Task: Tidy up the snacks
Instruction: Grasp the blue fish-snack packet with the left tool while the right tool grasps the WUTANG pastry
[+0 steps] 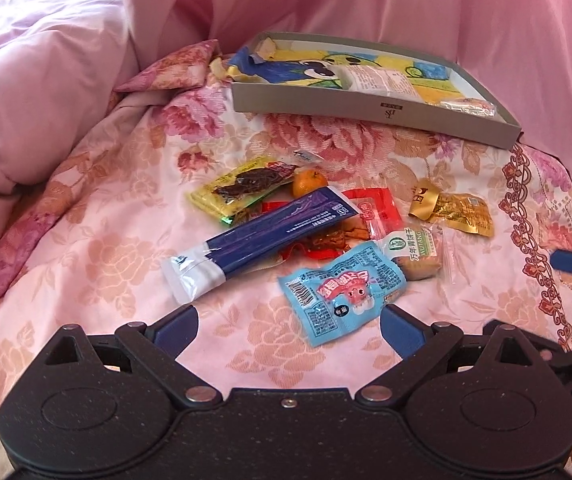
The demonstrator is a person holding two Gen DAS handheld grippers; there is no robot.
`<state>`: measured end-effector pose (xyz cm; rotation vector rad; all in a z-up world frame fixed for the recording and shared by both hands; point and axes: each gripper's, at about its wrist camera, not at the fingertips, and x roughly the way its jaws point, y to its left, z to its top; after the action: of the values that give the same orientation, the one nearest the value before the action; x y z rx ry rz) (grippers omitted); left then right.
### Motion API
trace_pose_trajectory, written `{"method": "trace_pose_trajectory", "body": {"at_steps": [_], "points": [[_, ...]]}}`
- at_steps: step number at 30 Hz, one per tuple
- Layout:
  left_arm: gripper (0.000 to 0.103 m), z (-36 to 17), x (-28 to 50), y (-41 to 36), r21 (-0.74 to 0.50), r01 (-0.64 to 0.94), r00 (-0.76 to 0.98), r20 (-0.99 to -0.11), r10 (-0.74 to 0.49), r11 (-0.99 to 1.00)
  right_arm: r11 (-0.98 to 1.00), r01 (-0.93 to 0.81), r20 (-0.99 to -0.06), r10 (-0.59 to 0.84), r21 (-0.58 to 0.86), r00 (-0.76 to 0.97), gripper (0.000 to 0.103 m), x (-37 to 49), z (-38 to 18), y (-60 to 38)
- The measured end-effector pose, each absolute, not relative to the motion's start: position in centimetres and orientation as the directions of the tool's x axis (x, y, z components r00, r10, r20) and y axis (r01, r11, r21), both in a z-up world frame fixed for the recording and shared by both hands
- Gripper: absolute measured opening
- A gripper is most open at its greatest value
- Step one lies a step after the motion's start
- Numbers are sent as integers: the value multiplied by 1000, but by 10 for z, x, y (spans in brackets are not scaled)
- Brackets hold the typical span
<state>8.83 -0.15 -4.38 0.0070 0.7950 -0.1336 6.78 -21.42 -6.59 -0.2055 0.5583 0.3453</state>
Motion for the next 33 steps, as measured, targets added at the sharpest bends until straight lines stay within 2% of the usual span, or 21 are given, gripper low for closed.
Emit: {"method": "trace_pose_trajectory", "body": {"at_steps": [11,17,25,33], "points": [[97,-53,117,-12,8,295,691,-692,-207,955,816,-548,-543,381,-183,748,103,113,-78,-216],[97,-61,131,-12,-62,391,629,-710,-316,918,732,-640,-553,441,-235,707,103,137,-88,-217],[96,-79,148,-19,-87,488,533,-758,-375,869,632,-738,-564,529,-238,635,103,159,-93,-216],[95,-88,158,-24,-60,562,492,-778,-391,825,541,-816,-603,588,-203,540,101,173,-101,-211]]}}
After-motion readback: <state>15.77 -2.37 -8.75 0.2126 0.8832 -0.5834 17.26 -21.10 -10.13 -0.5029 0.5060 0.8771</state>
